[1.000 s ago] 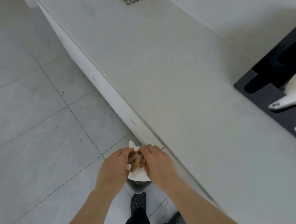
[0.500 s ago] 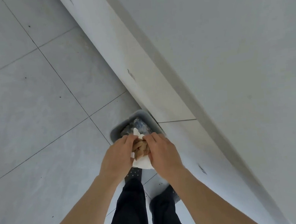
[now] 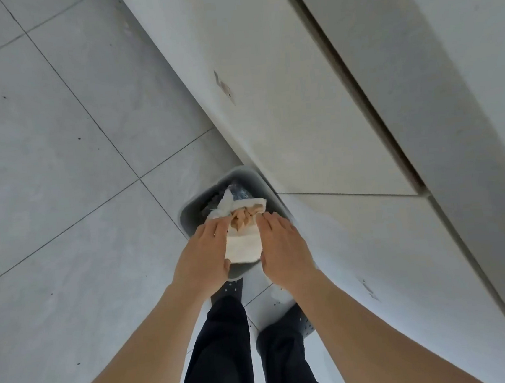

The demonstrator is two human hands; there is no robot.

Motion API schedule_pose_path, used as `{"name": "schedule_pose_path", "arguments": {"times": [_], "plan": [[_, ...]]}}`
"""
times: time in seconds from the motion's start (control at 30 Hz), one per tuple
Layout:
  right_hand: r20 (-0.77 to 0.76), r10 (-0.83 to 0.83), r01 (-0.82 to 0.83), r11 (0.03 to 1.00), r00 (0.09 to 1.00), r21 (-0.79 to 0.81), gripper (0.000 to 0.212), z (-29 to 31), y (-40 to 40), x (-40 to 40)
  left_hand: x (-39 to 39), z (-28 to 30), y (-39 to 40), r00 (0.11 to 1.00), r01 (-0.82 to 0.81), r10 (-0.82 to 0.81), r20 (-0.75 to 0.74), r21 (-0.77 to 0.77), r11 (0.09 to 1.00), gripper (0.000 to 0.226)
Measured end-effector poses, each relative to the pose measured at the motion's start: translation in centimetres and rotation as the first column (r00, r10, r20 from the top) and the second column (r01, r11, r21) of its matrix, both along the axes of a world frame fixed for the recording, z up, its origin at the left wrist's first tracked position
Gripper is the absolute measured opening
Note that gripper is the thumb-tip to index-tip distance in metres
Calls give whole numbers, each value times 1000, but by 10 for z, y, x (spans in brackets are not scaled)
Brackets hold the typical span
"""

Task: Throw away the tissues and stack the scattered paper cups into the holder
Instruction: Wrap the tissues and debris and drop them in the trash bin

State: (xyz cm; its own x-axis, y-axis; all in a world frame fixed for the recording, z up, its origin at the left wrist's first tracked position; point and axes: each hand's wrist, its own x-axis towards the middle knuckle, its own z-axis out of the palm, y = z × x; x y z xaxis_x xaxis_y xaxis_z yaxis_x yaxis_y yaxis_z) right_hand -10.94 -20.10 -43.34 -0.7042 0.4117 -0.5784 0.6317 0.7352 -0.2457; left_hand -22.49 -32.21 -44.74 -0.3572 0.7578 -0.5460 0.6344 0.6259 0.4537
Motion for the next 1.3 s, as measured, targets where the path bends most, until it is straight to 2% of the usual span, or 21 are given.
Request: {"name": "schedule_pose_path", "arguments": {"times": [0.17,0.3,0.63,0.9,1.0,1.1,1.3], "plan": [[-25,-38,38,999,999,-23,57,30,2,-5,-4,25,-2,999,27,-26,-46,12,1000,67],[-54,-46,45,999,997,-19,56,62,1,-13,-16,58,-1,993,47,-40,-115,52,998,58],[-137,-51,53,999,989,11,63,181,-2,-31,-46,180,-3,968,34,-9,-249,99,995,58],[-273,19,19,991,962,135,48,287,-17,-40,-60,291,-10,944,36,18,-330,157,987,57],[-318,35,18,986,947,164,49,322,-21,-43,-64,326,-8,931,39,29,-363,178,983,59],[-351,32,42,979,936,201,55,354,-18,-43,-66,357,-2,922,58,17,-388,181,982,63],[-420,-32,167,943,907,288,51,407,19,-11,-59,408,38,912,147,-40,-407,236,961,65]]}}
